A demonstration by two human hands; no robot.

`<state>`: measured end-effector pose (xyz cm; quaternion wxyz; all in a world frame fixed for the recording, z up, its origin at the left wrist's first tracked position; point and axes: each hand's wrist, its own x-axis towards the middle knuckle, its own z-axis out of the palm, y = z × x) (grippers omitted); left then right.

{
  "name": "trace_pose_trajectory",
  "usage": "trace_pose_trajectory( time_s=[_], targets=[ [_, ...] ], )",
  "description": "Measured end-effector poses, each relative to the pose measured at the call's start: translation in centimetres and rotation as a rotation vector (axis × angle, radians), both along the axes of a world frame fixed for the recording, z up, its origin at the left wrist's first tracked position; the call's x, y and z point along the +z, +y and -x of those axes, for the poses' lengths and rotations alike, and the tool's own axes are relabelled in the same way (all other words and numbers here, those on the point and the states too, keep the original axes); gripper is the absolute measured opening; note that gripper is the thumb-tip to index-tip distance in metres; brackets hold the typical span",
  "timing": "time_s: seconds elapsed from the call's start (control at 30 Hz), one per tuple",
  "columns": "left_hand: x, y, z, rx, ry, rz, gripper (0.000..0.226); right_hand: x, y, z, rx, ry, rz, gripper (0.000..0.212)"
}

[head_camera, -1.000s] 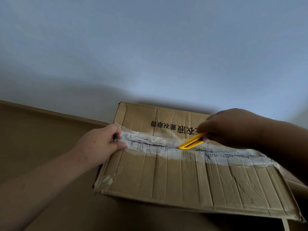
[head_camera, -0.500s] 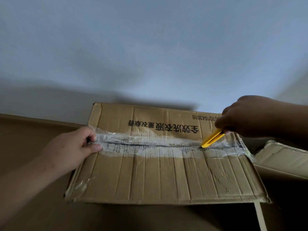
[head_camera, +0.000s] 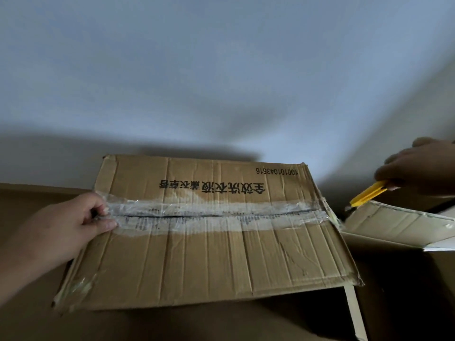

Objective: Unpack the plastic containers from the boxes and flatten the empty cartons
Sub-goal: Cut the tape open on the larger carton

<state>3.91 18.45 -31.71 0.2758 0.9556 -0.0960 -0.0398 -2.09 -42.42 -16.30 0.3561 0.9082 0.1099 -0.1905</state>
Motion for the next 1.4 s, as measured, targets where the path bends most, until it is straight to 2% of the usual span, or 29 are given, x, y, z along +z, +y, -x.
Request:
trace_pose_trajectory(
  time_s=[0.07, 0.13, 0.2, 0.23, 0.3, 0.33, 0.43, 0.57, 0.63, 0.8, 0.87, 0.93, 1.03, 1.2, 1.4],
  targets=[
    [0.7, -0.5, 0.2, -0.001, -0.003, -0.041, 0.032, -0.5, -2.2, 0.2, -0.13, -0.065, -0.082, 0.023],
    [1.1, -0.9, 0.2, -0.014, 0.031, -0.09, 0.028, -1.6, -5.5, 0.5, -0.215, -0.171, -0.364, 0.029],
    [1.5, -1.2, 0.2, -0.027, 0.06, -0.106, 0.025, -1.9, -4.9, 1.0, -0.212, -0.268, -0.594, 0.015],
    [1.7, -1.3, 0.2, -0.034, 0.069, -0.109, 0.024, -1.8, -3.2, 1.1, -0.232, -0.298, -0.657, 0.025],
    [1.9, -1.5, 0.2, -0.039, 0.077, -0.119, 0.023, -1.9, 1.6, 1.3, -0.302, -0.319, -0.713, 0.049],
    [1.9, -1.5, 0.2, -0.043, 0.081, -0.128, 0.023, -1.9, 4.0, 1.5, -0.308, -0.318, -0.719, 0.048],
    [2.1, -1.5, 0.2, -0.036, 0.086, -0.154, 0.022, -2.7, 10.0, 2.2, -0.324, -0.197, -0.769, 0.023],
    [2.1, -1.6, 0.2, -0.033, 0.102, -0.157, 0.022, -4.7, 14.0, 2.1, -0.27, -0.061, -0.786, 0.018],
    [2.0, -1.5, 0.2, -0.03, 0.103, -0.139, 0.022, -6.0, 14.9, 2.0, -0.248, 0.002, -0.894, 0.008],
    [1.9, -1.3, 0.2, -0.04, 0.086, -0.121, 0.022, -8.4, 15.9, 1.9, -0.284, 0.087, -1.093, 0.031],
    [1.8, -1.3, 0.3, -0.03, 0.083, -0.119, 0.022, -9.0, 16.6, 1.8, -0.306, 0.019, -1.135, 0.026],
    [1.8, -1.3, 0.3, -0.025, 0.084, -0.117, 0.022, -9.5, 17.7, 1.6, -0.327, -0.109, -1.141, 0.022],
    [2.0, -1.4, 0.5, -0.019, 0.083, -0.098, 0.021, -9.9, 19.6, 1.0, -0.346, -0.237, -1.049, 0.031],
    [2.1, -1.4, 0.5, -0.023, 0.087, -0.098, 0.02, -10.1, 21.0, 0.6, -0.341, -0.113, -0.955, 0.009],
    [2.1, -1.4, 0.5, -0.029, 0.089, -0.094, 0.019, -10.7, 20.9, 0.3, -0.301, -0.006, -0.862, 0.012]
  ],
)
